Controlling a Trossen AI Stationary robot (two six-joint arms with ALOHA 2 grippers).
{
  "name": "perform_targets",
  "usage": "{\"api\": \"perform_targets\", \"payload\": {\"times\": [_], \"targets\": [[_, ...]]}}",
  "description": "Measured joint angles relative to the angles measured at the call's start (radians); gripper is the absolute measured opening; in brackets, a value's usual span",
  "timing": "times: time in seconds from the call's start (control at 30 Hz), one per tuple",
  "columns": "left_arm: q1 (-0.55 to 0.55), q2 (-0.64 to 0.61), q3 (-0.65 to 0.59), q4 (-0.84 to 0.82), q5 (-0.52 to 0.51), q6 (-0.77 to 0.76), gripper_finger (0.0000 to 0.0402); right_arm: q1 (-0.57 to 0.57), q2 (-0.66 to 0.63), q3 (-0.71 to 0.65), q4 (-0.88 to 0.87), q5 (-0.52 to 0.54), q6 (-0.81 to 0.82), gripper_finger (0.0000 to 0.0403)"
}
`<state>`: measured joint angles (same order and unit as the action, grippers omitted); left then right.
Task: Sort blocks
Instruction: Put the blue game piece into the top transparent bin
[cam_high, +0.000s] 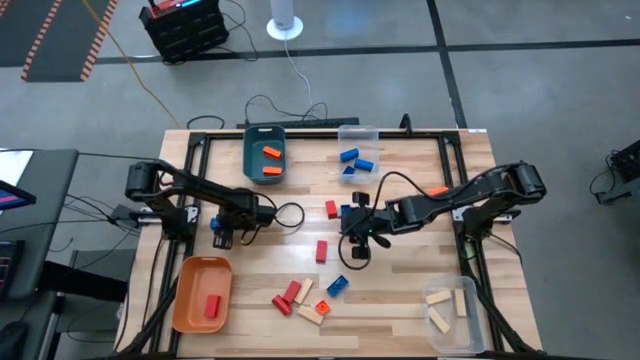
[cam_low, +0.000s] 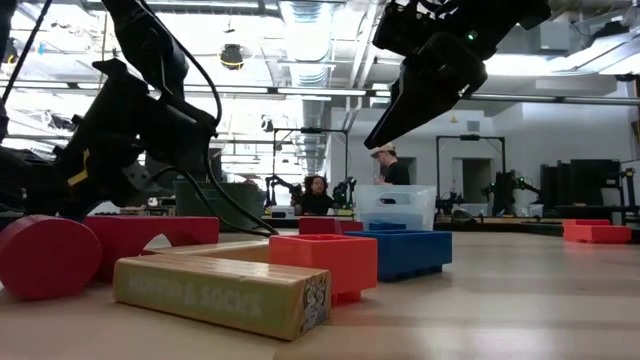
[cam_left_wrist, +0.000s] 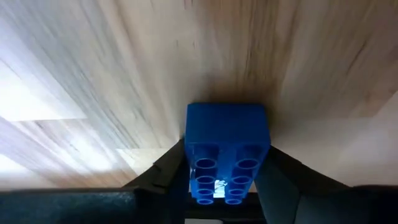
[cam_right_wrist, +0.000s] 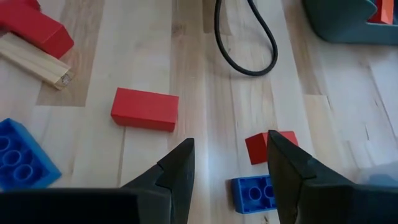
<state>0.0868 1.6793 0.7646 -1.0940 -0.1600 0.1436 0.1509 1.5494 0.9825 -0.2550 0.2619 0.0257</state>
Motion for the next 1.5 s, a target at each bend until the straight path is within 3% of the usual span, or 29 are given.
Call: {"api": "perform_targets", "payload": {"times": [0.27,0.43,0.53,0.7,0.83,1.0,1.17,1.3,1.5], "targets": [[0.000,0.002,0.097,-0.033,-0.006,-0.010,0.0135,0.006,0.000,0.006,-0.024,0.000,0.025,0.0168],[0.000,-0.058,0.183,-0.044,-0.033,-0.006,0.0135,0.014,0.001,0.074,-0.182,0.013,0.078,0.0168],[0.000,-0.128,0.210,-0.027,-0.078,0.002,0.0136,0.031,-0.002,0.126,-0.298,0.077,0.123,0.0168],[0.008,-0.257,0.221,0.159,-0.135,0.042,0.0137,0.059,-0.056,0.161,-0.430,0.207,0.210,0.0168],[0.013,-0.332,0.221,0.378,-0.108,0.087,0.0138,0.035,-0.088,0.141,-0.437,0.213,0.230,0.0168],[0.009,-0.394,0.205,0.669,-0.082,0.147,0.0138,0.005,-0.089,0.055,-0.248,0.211,0.146,0.0168],[0.009,-0.402,0.195,0.920,-0.059,0.145,0.0138,-0.029,-0.089,-0.005,0.061,0.244,-0.001,0.0168],[0.006,-0.402,0.195,1.059,-0.022,0.099,0.0139,-0.038,-0.089,-0.004,0.236,0.250,-0.101,0.0168],[-0.010,-0.402,0.195,1.191,-0.019,0.052,0.0139,-0.016,-0.089,-0.004,0.368,0.361,-0.230,0.0168]]}}
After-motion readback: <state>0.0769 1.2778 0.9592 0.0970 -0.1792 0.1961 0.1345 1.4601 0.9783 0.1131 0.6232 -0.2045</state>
